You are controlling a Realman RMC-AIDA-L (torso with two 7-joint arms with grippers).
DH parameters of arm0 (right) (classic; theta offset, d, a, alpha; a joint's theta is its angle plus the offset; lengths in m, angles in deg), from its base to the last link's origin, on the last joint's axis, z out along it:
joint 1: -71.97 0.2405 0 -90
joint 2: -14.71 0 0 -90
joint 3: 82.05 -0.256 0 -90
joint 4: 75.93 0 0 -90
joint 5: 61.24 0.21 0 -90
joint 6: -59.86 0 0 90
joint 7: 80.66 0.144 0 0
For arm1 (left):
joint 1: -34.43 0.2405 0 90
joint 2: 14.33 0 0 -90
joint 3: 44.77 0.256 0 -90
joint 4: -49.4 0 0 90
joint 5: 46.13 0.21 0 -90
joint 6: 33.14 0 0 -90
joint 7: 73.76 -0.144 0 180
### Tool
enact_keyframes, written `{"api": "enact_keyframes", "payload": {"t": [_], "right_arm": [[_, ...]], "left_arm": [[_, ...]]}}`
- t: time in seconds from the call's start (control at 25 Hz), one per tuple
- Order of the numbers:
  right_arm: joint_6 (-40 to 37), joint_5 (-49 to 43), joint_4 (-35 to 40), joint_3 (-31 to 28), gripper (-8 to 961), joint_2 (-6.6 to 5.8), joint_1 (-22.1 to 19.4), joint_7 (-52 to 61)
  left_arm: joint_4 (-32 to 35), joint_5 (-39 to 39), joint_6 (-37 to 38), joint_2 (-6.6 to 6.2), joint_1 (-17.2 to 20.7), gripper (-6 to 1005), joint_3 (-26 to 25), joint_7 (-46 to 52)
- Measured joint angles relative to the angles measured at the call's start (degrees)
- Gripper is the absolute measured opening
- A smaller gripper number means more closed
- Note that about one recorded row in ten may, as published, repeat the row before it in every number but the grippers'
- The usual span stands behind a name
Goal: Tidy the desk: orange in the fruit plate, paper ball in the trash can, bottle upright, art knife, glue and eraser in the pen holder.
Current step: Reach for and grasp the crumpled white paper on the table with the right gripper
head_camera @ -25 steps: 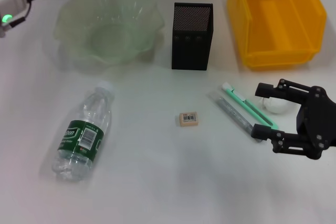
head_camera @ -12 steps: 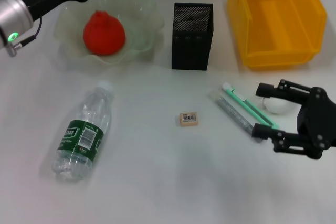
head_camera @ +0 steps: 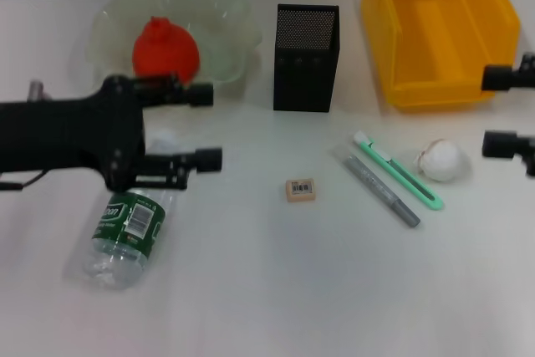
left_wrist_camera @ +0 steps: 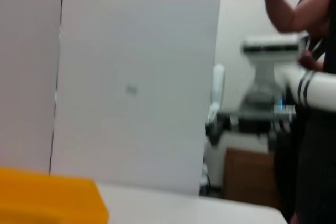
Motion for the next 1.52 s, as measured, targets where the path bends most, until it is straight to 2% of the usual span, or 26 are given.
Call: {"api": "enact_keyframes", "payload": {"t": [0.04, 0.16, 0.2, 0.24, 0.36, 0.4, 0.44, 0.48, 0.56, 0.6, 0.64, 0.72, 0.76, 0.8, 0.88, 1.0, 1.24, 1.4, 1.52], "right_arm": [[0.0, 0.0, 0.0, 0.0, 761, 0.0, 0.0, 0.0], [-1.42, -10.89, 14.56, 1.97, 761, -0.67, 3.59, 11.75], [-3.04, -18.77, 20.73, 4.68, 760, -1.36, 6.62, 17.93], [-3.04, -18.77, 20.73, 4.68, 760, -1.36, 6.62, 17.93], [-2.77, -31.02, 25.94, 9.29, 760, -1.82, 10.38, 23.74], [-0.86, -40.44, 26.92, 13.2, 760, -1.34, 12.37, 25.82], [-0.86, -40.44, 26.92, 13.2, 759, -1.34, 12.37, 25.82], [0.73, -45.57, 26.77, 15.16, 759, -0.83, 13.2, 26.3], [5.13, -53.76, 24.78, 19.81, 759, 0.23, 13.92, 27.04], [9.71, -57.52, 21.7, 24.24, 759, 0.53, 13.68, 29.02], [9.71, -57.52, 21.7, 24.24, 759, 0.53, 13.68, 29.02], [15.28, -58.23, 16.72, 28.01, 758, 0.5, 13.18, 32.16], [16.84, -57.84, 14.86, 28.36, 758, 0.45, 13.11, 32.72], [20.53, -55.51, 9.41, 28.62, 758, 0.34, 13.17, 32.83], [21.41, -54.49, 7.78, 28.56, 758, 0.29, 13.3, 32.43], [23.89, -51.82, 1.99, 28.5, 757, 0.14, 14.14, 30.75], [27.13, -50.23, -4.4, 28.79, 756, 0.13, 15.09, 29.48], [31.89, -49.12, -12.57, 28.81, 755, 0.2, 16.57, 28.33], [33.8, -49.1, -14.91, 29.07, 755, 0.22, 16.96, 28.27]], "left_arm": [[0.0, 0.0, 0.0, 0.0, 0.0, 797, 0.0, 0.0], [0.05, 2.16, -0.26, 0.26, 0.3, 798, -0.93, 0.61], [-0.33, 3.38, -0.34, 0.37, 0.75, 799, -1.71, 0.8], [-0.33, 3.38, -0.34, 0.37, 0.75, 799, -1.71, 0.8], [-0.4, 3.67, -0.88, 0.37, 1.21, 800, -2.17, 1.2], [-0.43, 3.68, -1.39, 0.12, 1.21, 800, -2.34, 1.95], [-0.43, 3.68, -1.39, 0.12, 1.21, 801, -2.34, 1.95], [-0.46, 3.7, -1.95, -0.09, 1.22, 801, -2.37, 2.39], [-0.49, 3.77, -2.82, -0.21, 1.22, 800, -2.38, 2.82], [-0.5, 4.02, -3.22, -0.21, 1.22, 799, -2.37, 2.95], [-0.5, 4.02, -3.22, -0.21, 1.22, 798, -2.37, 2.95], [-0.5, 4.43, -3.58, -0.19, 1.21, 797, -2.42, 3.09], [-0.5, 4.43, -3.58, -0.19, 1.21, 796, -2.42, 3.09], [-0.5, 6.11, -4.37, 0.2, 1.3, 795, -2.8, 3.22], [-0.5, 7.39, -4.95, 0.6, 1.3, 795, -3.12, 3.24], [-0.5, 7.89, -5.39, 0.66, 1.27, 795, -3.14, 3.24], [-0.86, 8.13, -6.58, 0.69, 1.27, 795, -3.14, 3.23], [-2.91, 8.2, -8.06, 0.67, 0.81, 795, -3.09, 2.9], [-3.2, 8.21, -8.3, 0.66, 0.73, 795, -3.11, 2.75]]}}
